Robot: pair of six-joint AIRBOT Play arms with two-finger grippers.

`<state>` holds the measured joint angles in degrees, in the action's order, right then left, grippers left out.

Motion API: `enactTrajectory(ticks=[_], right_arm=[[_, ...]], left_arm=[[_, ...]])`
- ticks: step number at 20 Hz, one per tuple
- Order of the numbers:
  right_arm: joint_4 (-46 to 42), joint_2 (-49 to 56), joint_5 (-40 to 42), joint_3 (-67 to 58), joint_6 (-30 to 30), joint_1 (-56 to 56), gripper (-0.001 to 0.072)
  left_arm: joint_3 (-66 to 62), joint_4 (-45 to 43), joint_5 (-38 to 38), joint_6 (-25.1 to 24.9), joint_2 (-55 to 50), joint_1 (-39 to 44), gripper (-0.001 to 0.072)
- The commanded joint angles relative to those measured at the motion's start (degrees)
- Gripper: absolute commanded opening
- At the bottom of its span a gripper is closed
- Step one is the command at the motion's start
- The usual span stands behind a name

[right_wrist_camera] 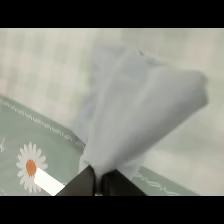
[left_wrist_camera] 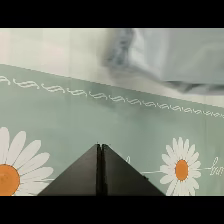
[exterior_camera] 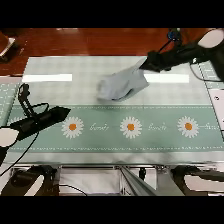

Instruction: Fold the shirts.

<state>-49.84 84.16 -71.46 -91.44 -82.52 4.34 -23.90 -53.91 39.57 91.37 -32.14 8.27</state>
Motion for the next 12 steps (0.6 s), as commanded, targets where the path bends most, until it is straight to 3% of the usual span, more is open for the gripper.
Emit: enactTrajectory(ticks=[1,5,12], right_arm=[[-3.76,0.00,-7.74,-10.08,-3.82,-5.51,0.0016],[-3.87,-0.42,-16.96,-17.05,-6.62,-16.46,0.0016],[-3.96,-5.84,-27.43,-17.40,-9.75,-37.07,0.0016]], left_arm=[[0.02,0.00,0.07,0.00,-0.02,-0.02,0.0027],[0.02,0.17,0.04,0.00,-0.02,-0.02,0.0027],[0.02,0.44,0.02,-0.02,-0.02,-0.02,0.0027]])
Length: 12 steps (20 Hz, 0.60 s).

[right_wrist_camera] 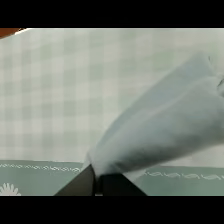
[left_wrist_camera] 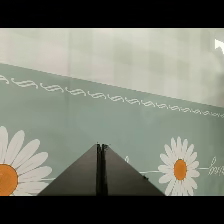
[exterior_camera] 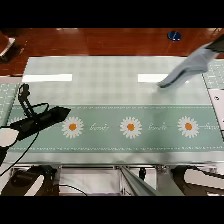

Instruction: Fold the shirts.

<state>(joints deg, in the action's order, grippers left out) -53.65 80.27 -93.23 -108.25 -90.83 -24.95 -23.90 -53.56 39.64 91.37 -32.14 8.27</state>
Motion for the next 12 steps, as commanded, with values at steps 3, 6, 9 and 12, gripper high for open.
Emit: enactTrajectory(ticks=[3,6,9,12], right_arm=[[-2.82,-4.20,-10.32,-0.59,-1.99,-14.19,0.0015],[-11.26,-8.02,-13.05,1.07,-1.97,-19.06,0.0015],[-19.45,-14.82,-13.07,9.92,-1.42,-23.98,0.0015],[-27.71,-23.26,-13.05,24.61,-1.49,-30.25,0.0016]], left_arm=[[0.02,0.07,-0.28,-0.02,-0.02,-0.02,0.0027],[0.02,0.07,-1.05,-0.07,-0.02,-0.02,0.0027],[0.02,0.07,-2.45,-0.07,-0.02,-0.02,0.0027],[0.02,0.07,-3.54,-0.04,-0.02,-0.02,0.0027]])
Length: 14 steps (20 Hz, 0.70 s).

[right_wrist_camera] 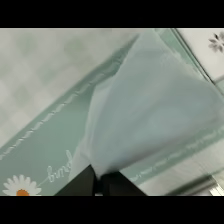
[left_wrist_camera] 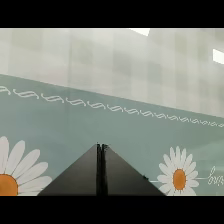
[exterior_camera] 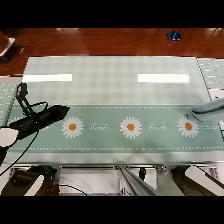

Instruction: Fold the shirts.

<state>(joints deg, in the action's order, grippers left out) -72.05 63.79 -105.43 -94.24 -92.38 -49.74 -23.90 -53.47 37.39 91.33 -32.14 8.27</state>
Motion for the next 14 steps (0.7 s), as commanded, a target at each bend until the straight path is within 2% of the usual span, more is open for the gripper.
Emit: enactTrajectory(ticks=[1,5,6,7,8,11,12,13,14], right_arm=[[-12.37,-9.49,-0.81,15.34,-0.26,-7.74,0.0016],[-24.52,-17.86,1.18,28.33,-5.14,-12.41,0.0028],[-27.87,-18.88,1.42,30.51,-5.86,-12.39,0.0191],[-29.05,-19.02,1.36,31.71,-5.88,-12.35,0.0385],[-28.76,-18.82,1.68,31.91,-5.95,-12.33,0.0416],[-25.70,-16.70,6.58,28.92,-6.36,-9.70,0.0397],[-22.53,-15.19,8.70,26.18,-6.38,-8.20,0.0303],[-18.03,-13.38,10.80,22.91,-6.36,-6.51,0.0140],[-11.21,-11.26,13.99,19.17,-5.68,-4.31,0.0018]], left_arm=[[0.02,-0.02,-1.42,0.00,-0.02,-0.02,0.0027],[0.02,-0.02,-1.40,-0.02,-0.02,-0.02,0.0027],[0.02,-0.02,-1.40,-0.02,-0.02,-0.02,0.0027],[0.02,-0.02,-1.40,-0.02,-0.02,-0.02,0.0027],[0.02,-0.02,-1.40,-0.02,-0.02,-0.02,0.0028],[-1.22,-0.11,-6.25,-2.36,-0.04,-1.22,0.0075],[-3.41,-0.11,-7.87,-2.62,-0.24,-2.75,0.0060],[-6.49,-0.09,-8.41,-4.37,-0.83,-4.31,0.0027],[-10.84,-0.09,-8.17,-6.34,-2.19,-5.60,0.0027]])
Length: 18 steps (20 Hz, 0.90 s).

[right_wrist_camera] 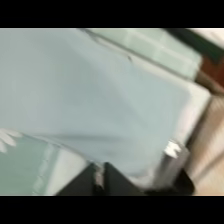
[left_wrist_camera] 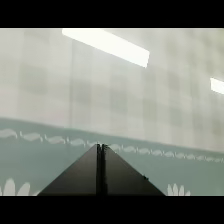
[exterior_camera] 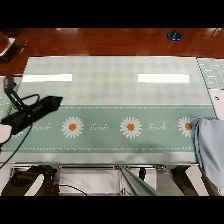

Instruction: Fold the shirts.

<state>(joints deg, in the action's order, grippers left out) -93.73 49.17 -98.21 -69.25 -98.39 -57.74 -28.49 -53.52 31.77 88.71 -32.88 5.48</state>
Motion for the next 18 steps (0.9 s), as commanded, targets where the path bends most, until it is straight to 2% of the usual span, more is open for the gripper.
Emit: enactTrajectory(ticks=[1,3,5,8,9,11,13,18], right_arm=[[18.05,5.07,10.91,-8.61,2.75,6.25,0.0016],[30.71,7.93,20.35,-12.22,6.01,14.16,0.0016],[33.86,9.66,28.11,-12.57,8.26,26.08,0.0016],[22.77,12.70,29.73,-10.95,12.13,46.12,0.0016],[17.94,13.38,29.77,-8.63,12.04,51.71,0.0016],[10.05,14.60,32.50,-1.40,9.22,60.04,0.0016],[8.26,16.94,37.05,4.68,5.99,62.69,0.0016],[7.87,22.73,38.05,5.27,5.11,60.92,0.0017]], left_arm=[[-11.10,-0.04,-1.46,-5.22,-3.48,-3.34,0.0027],[-22.71,-0.02,4.26,-7.10,-9.42,-2.67,0.0027],[-32.96,-0.02,10.10,-7.13,-15.74,0.74,0.0026],[-35.71,-1.70,7.89,-9.42,-20.17,12.20,0.0026],[-34.34,-4.20,6.82,-8.20,-21.38,15.47,0.0026],[-30.93,-11.08,6.38,-1.90,-25.22,18.97,0.0026],[-29.16,-15.67,7.17,2.93,-30.21,18.25,0.0026],[-32.52,-15.72,11.89,3.08,-37.38,13.05,0.0027]])
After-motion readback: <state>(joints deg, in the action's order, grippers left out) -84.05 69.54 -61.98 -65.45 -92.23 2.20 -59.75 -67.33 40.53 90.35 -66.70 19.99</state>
